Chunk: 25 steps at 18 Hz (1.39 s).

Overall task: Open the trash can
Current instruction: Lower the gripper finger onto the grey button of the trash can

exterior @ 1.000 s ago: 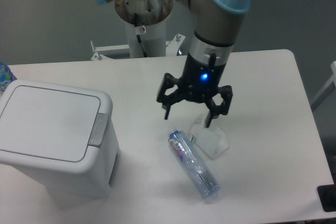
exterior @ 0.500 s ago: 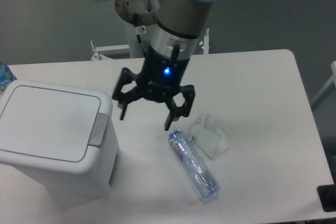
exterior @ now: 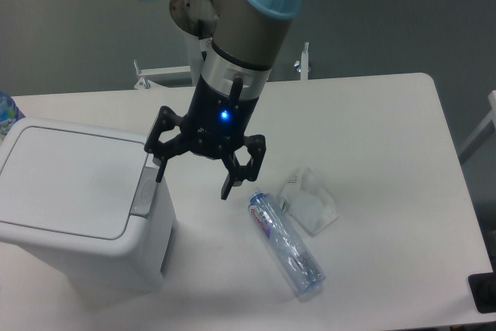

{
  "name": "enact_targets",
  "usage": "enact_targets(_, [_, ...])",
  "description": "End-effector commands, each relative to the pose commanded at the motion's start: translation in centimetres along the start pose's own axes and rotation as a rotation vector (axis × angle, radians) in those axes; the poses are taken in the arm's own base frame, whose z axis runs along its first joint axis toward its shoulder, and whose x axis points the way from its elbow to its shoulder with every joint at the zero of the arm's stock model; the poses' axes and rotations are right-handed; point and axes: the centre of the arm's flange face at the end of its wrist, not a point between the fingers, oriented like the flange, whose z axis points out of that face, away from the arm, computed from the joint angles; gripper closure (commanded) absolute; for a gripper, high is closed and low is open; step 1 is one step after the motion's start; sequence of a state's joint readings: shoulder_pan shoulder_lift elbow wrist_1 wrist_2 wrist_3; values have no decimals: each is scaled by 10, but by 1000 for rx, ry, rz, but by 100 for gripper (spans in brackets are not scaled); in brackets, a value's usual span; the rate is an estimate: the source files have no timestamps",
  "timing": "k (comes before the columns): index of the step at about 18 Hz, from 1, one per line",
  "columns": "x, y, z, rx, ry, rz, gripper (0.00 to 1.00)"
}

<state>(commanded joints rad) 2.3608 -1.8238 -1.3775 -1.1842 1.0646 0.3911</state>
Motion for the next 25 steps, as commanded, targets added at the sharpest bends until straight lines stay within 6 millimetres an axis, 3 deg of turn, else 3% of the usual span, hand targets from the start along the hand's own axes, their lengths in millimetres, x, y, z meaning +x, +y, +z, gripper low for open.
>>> enact_targets(15, [-2,1,5,-7,-5,-1,0])
enact_targets(19, [11,2,20,-27,13,17,0])
enact_targets(25, [13,2,22,-27,14,23,0])
